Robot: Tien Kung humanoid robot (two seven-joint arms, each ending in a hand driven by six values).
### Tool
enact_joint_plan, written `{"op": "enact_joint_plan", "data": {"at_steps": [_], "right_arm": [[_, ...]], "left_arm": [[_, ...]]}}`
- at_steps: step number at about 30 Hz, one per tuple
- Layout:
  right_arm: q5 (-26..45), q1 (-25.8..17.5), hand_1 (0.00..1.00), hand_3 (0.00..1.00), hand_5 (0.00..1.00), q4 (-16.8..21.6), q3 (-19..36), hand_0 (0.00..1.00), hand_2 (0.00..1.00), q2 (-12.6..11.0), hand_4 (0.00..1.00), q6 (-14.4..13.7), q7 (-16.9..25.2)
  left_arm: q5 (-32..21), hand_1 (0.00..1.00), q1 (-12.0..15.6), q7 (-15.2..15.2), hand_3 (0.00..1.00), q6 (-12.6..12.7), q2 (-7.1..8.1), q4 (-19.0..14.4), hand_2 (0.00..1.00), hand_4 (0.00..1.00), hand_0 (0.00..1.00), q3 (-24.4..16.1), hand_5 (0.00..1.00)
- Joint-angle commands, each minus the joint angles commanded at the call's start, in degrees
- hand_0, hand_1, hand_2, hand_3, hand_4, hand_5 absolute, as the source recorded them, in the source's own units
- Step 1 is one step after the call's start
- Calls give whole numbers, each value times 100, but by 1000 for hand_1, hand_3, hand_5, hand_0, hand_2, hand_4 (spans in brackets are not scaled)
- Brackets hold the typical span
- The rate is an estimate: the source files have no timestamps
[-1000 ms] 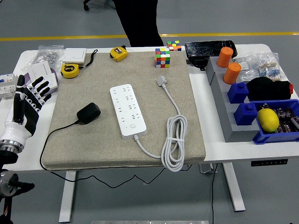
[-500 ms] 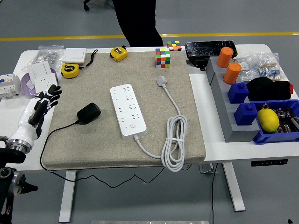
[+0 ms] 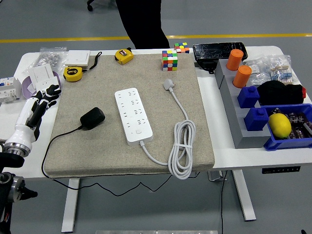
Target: Pick up the plug,place it near the board,insert it into the board,press the button
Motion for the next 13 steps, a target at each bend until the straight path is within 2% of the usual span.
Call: {"op": "enact_joint_plan", "data": {"at_steps": [1, 2, 4, 7, 8, 13], "right_arm": [[-32, -5, 842, 788, 998, 0, 13, 902, 789, -4, 998, -1, 0], [-99, -12, 833, 754, 748, 0, 40, 904, 775, -8, 998, -8, 0], [-354, -19, 833, 754, 748, 0, 150, 904, 775, -7, 998, -33, -24], [-921, -19, 833, 754, 748, 0, 338, 904, 775, 5, 998, -316, -24], [-1057, -13, 722, 484, 414, 0, 392, 895, 637, 9, 998, -419, -13], [-1214, 4, 722, 484, 414, 0, 442, 895, 637, -2, 998, -981, 78]], "left_arm": [[-15, 855, 10, -30, 815, 24, -1, -7, 813, 998, 848, -10, 893], [-65, 848, 26, -78, 909, 61, -2, -16, 757, 998, 951, -22, 860], [-197, 848, 48, -178, 909, 153, 2, -24, 757, 998, 951, -32, 860], [-247, 848, 67, -210, 909, 195, -19, -30, 757, 998, 951, -71, 860], [-255, 794, 71, -209, 740, 196, -25, -29, 711, 998, 897, -73, 840], [-265, 794, 98, -166, 740, 155, -45, -21, 711, 998, 897, -64, 840]]}}
